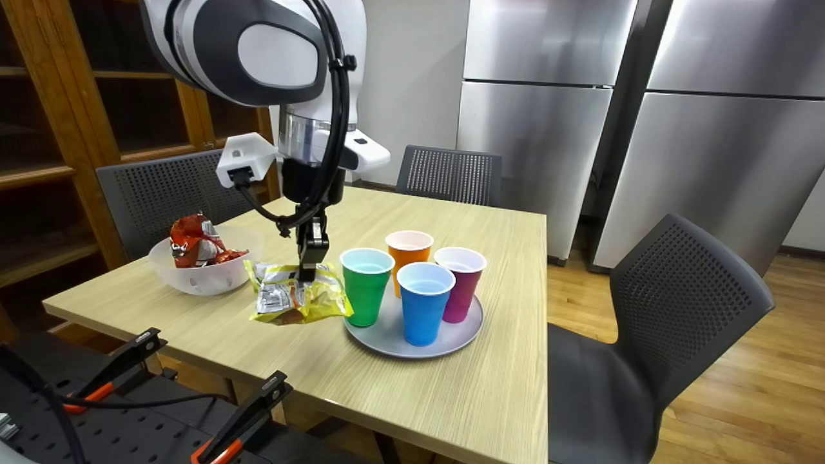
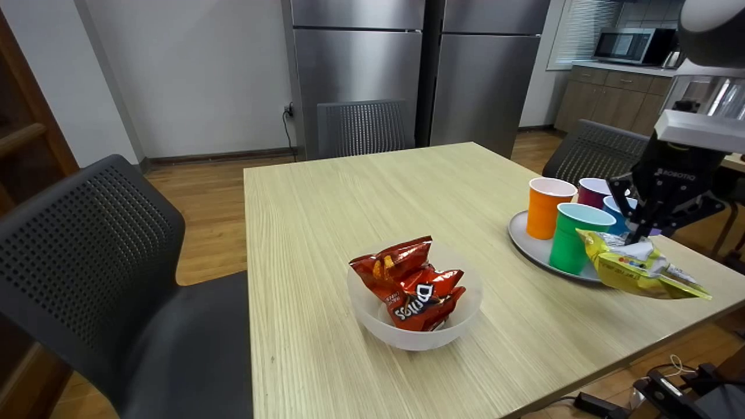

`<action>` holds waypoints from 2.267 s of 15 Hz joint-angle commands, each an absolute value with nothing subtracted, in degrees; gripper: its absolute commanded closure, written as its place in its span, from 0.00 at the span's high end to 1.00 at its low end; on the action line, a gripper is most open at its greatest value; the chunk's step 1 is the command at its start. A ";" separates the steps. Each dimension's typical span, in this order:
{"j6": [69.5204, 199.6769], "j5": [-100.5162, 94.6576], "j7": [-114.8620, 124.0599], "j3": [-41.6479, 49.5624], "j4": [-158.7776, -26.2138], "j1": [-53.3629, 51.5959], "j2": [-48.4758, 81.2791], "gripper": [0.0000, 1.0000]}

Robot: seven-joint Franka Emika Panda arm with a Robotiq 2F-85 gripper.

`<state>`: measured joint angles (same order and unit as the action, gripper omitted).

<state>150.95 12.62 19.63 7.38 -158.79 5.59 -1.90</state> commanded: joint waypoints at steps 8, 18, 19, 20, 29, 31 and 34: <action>148.53 14.28 19.35 3.96 -158.79 2.80 -1.91 0.00; 149.11 16.97 20.54 0.70 -159.24 -0.52 -3.24 0.00; 149.18 17.25 20.67 0.29 -159.25 -0.92 -3.40 0.00; 149.33 17.50 20.86 -0.15 -159.26 -1.38 -3.50 0.00; 150.47 20.09 22.25 -4.13 -159.69 -5.42 -5.98 0.00; 150.67 20.89 22.32 -4.88 -159.71 -6.22 -6.71 0.00; 151.07 21.92 22.86 -6.14 -159.70 -7.53 -7.40 0.00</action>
<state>150.48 20.36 20.65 -4.20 -158.74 -6.42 -4.72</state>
